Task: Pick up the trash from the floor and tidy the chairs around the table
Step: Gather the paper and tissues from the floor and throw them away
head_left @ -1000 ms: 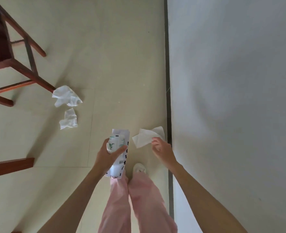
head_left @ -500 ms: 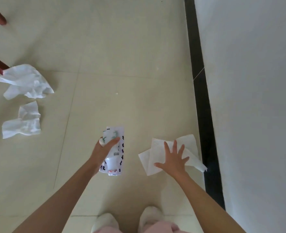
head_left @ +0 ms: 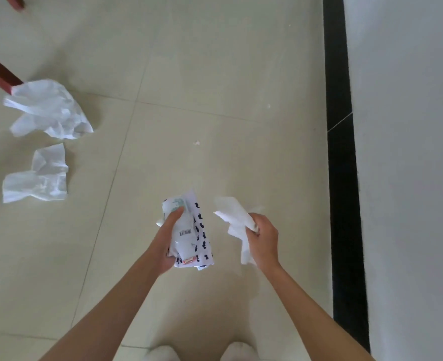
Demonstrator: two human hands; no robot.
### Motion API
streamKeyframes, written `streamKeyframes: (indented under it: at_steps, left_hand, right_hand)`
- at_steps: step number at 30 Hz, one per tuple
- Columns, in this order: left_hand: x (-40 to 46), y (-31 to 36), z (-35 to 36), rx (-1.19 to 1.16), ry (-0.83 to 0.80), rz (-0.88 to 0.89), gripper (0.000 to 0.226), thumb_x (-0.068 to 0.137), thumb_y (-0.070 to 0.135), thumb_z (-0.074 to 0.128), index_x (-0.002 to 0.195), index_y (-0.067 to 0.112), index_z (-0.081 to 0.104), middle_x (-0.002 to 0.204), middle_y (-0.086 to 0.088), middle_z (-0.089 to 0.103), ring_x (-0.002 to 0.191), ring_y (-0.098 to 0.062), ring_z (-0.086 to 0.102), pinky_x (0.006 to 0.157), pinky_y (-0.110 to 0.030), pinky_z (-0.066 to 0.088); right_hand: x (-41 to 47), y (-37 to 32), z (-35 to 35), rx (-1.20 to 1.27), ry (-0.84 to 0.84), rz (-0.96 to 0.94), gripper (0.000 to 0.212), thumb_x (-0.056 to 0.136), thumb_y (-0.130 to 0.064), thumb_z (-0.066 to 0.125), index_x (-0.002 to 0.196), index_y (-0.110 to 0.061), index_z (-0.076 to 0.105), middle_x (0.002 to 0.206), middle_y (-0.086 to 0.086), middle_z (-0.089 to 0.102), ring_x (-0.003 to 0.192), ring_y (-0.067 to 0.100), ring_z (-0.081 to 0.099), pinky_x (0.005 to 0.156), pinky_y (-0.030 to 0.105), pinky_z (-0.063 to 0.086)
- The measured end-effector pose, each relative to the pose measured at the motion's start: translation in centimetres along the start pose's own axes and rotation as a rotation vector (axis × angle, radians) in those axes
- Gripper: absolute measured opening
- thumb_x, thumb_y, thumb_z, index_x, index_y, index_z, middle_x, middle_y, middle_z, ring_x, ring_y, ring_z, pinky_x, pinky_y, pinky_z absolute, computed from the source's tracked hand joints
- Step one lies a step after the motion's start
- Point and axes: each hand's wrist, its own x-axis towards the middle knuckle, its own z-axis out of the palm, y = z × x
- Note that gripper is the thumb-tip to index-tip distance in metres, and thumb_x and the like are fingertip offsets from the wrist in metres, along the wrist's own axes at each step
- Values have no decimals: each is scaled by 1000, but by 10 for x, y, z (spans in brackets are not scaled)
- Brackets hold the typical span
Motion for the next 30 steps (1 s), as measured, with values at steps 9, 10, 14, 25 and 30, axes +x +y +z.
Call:
streamKeyframes:
  at_steps: [9,10,14,25,30]
  left_hand:
    - [-24,51,-43,-387,-16,221,56,66,59,57,95,12,68,87,-11,72,76,-24,71,58,-33,58]
    - [-28,57,-53,-422,7,239,53,69,57,55,91,11,70,83,-11,73,74,-24,71,57,-32,58]
    - [-47,73,-101,-545,69,339,55,85,52,38,81,11,74,78,-11,73,72,-23,71,61,-33,59]
    - [-122,97,-220,-624,420,311,50,82,53,48,106,11,58,81,-8,65,73,-23,63,67,-35,48]
    - [-142,119,-262,-635,543,310,77,59,59,63,120,14,54,95,-8,64,85,-26,63,65,-37,50]
  right_hand:
    - [-1,-145,101,137,-449,-98,17,79,-4,51,93,-4,61,78,3,60,72,19,55,69,26,44]
    - [-6,-154,113,146,-553,-71,21,80,-11,50,98,-12,60,78,-5,61,74,16,57,71,29,46]
    - [-20,-172,157,97,-790,-99,6,82,-28,46,80,-30,51,73,-9,55,72,12,53,66,27,41]
    - [-17,-275,211,-482,-868,-609,28,87,-5,49,114,-6,59,115,10,64,105,20,59,82,15,39]
    - [10,-304,237,-760,-902,-627,35,87,-10,48,121,-9,53,113,11,62,105,25,58,86,32,46]
